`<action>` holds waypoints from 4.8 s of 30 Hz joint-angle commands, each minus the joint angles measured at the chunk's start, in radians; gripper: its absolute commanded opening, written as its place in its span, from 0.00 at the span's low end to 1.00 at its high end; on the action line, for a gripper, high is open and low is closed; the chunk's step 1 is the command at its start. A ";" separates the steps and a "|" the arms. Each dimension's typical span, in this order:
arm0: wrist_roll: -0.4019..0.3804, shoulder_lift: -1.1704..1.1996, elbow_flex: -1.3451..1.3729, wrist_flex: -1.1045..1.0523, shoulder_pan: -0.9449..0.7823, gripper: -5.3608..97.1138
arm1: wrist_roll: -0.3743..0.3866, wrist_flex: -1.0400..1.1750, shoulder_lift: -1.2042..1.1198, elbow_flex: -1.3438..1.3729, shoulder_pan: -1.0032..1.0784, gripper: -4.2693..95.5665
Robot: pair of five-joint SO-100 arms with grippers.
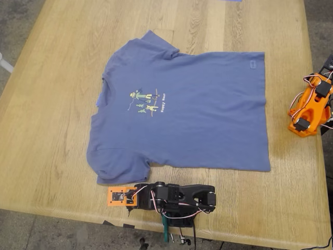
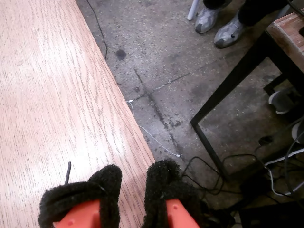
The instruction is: Fold a T-shirt
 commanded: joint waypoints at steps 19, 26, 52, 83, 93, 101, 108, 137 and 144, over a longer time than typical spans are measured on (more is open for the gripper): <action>-0.009 0.117 -0.032 -0.008 0.012 0.12 | 0.008 -0.008 0.008 0.058 0.067 0.19; -0.009 0.117 -0.032 -0.008 0.012 0.12 | 0.006 -0.009 0.008 0.058 0.067 0.19; -0.005 0.114 -0.144 -0.017 0.064 0.12 | 0.018 0.049 0.008 -0.048 -0.041 0.20; 0.035 -1.315 -1.137 -0.393 0.758 0.31 | 0.067 0.371 -0.881 -1.394 -1.367 0.29; 0.072 -1.850 -1.595 -0.529 0.836 0.35 | 0.072 0.069 -1.370 -1.569 -1.763 0.30; 0.086 -2.158 -1.835 -0.575 0.841 0.39 | 0.081 0.014 -1.838 -2.033 -1.948 0.32; 0.041 -2.428 -2.080 -0.624 0.831 0.30 | 0.091 0.178 -2.333 -2.689 -2.054 0.32; 0.023 -3.387 -3.427 -0.100 0.793 0.17 | 0.130 0.316 -2.927 -3.320 -2.143 0.33; -0.009 -3.367 -3.428 -0.072 0.787 0.09 | 0.135 0.301 -2.962 -3.320 -2.149 0.33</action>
